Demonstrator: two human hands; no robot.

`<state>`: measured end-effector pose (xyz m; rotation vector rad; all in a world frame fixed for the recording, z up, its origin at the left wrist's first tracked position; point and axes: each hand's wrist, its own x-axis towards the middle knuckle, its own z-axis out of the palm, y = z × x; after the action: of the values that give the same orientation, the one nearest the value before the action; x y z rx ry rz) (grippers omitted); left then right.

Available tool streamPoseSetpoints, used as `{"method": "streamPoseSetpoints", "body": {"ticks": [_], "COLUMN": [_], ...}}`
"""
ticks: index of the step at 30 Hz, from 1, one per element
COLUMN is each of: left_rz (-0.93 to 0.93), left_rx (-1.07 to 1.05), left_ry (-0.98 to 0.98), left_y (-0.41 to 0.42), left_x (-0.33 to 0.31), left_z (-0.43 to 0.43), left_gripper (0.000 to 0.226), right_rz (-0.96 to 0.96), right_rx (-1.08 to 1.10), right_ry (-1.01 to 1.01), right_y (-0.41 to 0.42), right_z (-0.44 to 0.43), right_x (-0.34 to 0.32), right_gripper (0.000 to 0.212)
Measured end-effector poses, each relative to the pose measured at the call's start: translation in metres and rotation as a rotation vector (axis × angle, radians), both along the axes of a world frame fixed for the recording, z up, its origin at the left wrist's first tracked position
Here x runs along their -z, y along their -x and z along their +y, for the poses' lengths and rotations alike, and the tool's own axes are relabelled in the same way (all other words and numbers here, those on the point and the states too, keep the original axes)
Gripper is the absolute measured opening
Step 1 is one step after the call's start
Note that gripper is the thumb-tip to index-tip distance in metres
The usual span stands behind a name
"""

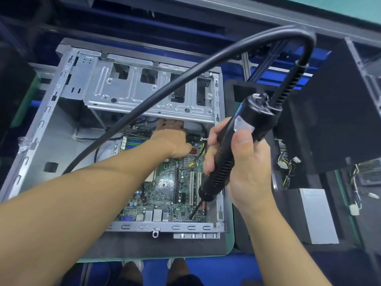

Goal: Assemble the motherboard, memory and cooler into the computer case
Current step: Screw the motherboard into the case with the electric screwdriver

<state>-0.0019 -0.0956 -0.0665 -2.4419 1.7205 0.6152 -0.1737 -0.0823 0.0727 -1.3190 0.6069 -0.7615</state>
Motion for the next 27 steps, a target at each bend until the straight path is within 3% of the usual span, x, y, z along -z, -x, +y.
{"method": "streamPoseSetpoints", "body": {"ticks": [19,27], "left_rz": [-0.058,-0.073], "left_rx": [0.028,0.031], "left_ry": [-0.034,-0.040], "left_y": [0.005,0.005], "left_x": [-0.001,0.001], "left_z": [0.007,0.008], "left_gripper": [0.077,0.073], "right_rz": [0.014,0.005], "right_rx": [-0.038,-0.019], "right_ry": [-0.010,-0.014], "right_y": [0.004,0.006], "right_z": [0.018,0.022], "right_x": [-0.002,-0.003], "right_gripper": [0.077,0.081]}}
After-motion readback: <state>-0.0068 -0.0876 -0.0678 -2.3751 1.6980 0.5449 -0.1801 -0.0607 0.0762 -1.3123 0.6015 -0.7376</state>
